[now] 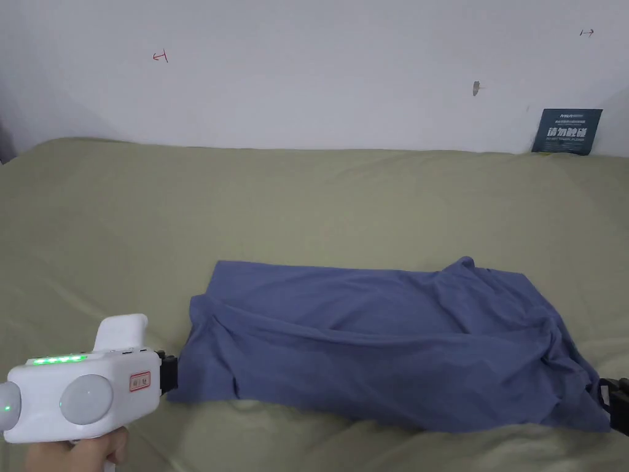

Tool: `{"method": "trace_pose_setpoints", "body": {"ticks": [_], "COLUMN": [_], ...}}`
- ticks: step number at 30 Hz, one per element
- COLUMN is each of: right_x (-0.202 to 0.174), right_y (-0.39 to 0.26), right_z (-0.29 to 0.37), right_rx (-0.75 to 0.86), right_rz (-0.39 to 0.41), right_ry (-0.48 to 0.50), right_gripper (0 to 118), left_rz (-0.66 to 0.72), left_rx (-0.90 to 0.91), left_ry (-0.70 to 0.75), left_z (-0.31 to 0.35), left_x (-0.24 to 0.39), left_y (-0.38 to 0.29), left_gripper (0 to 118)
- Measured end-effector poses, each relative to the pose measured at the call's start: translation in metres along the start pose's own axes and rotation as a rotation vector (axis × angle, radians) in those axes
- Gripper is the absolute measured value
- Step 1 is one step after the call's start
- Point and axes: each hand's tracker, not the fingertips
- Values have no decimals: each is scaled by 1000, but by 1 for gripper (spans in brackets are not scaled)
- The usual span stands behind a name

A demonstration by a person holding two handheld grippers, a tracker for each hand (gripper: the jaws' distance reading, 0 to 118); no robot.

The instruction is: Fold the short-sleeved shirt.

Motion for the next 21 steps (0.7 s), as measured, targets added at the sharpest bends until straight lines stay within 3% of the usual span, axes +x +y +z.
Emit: {"method": "trace_pose_setpoints", "body": {"ticks": [1,2,3,5,6,11,12,13,15,17,18,19,20,21], "right_x": [1,3,3,6,8,18,20,22,28,32,34,35,37,39], "right_y": [-1,-2,0,-2,-3,-9,-9,-10,-11,-11,-11,-10,-9,-8], "right_z": [-2,-4,-3,-8,-10,-25,-28,-30,-36,-38,-38,-38,-38,-42], "right_rx": [-8,-17,-26,-35,-36,-67,-76,-82,-94,-99,-94,-96,-104,-119], "right_rz": [-1,-2,0,1,-4,-19,-17,-18,-27,-33,-46,-65,-108,-136], "right_ry": [3,2,-2,-7,-9,-11,-16,-17,-12,-16,-11,2,35,52], "right_gripper": [2,2,2,2,2,2,2,2,2,3,10,35,87,110], "left_rz": [7,13,22,23,25,20,14,7,-30,-18,-26,-55,-93,-80], "left_rx": [-20,-41,-45,-120,-115,-160,-169,-180,-170,-169,-183,-186,-182,-187], "left_ry": [0,-2,1,24,15,38,35,35,45,-29,-2,5,21,15], "left_z": [-5,-10,-15,-31,-37,-63,-68,-70,-69,-70,-66,-65,-65,-65], "left_x": [2,3,3,6,6,9,11,12,16,18,22,26,27,27], "left_y": [1,3,4,6,7,9,8,8,8,8,7,7,7,7], "left_gripper": [0,8,34,116,118,118,113,97,8,4,4,4,4,4]}}
